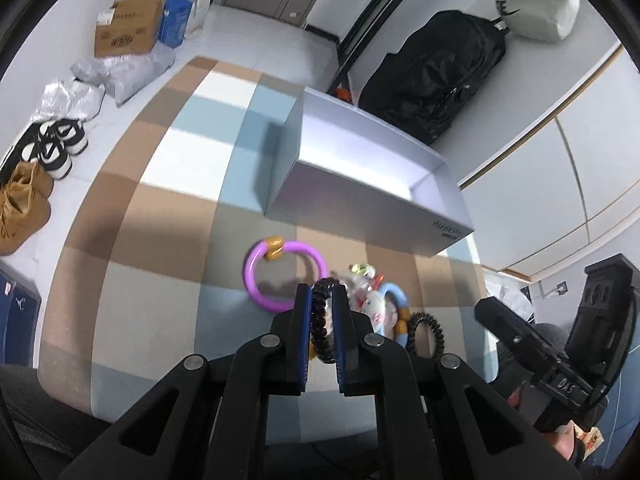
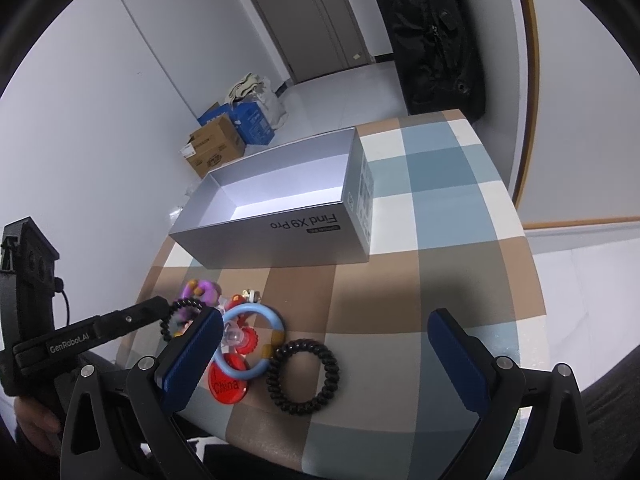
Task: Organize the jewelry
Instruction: 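Lift the black bracelet with the left tool while the right tool grasps the blue ring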
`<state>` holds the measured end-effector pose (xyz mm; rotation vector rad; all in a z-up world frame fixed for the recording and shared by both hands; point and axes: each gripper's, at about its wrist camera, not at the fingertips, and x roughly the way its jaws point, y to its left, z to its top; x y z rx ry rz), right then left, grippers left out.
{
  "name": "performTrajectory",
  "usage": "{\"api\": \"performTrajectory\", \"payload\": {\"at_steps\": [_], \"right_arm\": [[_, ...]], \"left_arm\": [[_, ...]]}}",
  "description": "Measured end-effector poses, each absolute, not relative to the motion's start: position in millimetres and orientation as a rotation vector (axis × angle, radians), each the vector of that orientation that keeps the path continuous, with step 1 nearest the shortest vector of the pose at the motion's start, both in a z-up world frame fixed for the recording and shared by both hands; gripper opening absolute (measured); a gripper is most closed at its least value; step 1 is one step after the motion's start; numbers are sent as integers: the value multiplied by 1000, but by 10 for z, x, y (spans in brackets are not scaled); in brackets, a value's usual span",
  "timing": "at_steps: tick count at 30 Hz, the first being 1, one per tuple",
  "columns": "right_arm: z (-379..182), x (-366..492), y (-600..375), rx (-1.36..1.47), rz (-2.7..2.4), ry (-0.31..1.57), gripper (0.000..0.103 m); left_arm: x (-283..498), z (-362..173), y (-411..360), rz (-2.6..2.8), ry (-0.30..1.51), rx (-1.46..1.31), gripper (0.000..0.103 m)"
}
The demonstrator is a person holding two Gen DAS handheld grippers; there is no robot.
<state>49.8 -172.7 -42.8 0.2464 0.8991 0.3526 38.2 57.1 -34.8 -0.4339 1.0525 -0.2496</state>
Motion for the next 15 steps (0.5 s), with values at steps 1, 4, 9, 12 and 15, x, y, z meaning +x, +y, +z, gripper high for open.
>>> {"api": "performTrajectory", "payload": {"at_steps": [1, 4, 9, 12, 15], "right_arm": [[-427, 494, -1725, 245, 354, 898, 103], [-426, 487, -1722, 247, 358, 897, 103], [-428, 495, -1723, 259, 359, 898, 103], [-424, 496, -1719, 262, 364, 902, 103], [-410, 489, -1712, 259, 368, 899, 103]], "left_arm": [[385, -360, 577, -237, 1063, -430, 6], [344, -357, 616, -226, 1071, -450, 6], [315, -353, 562, -224, 1086, -419, 6], [323, -400, 568, -197, 1112, -418, 20], [330, -463, 613, -171, 1149, -440, 39]]}}
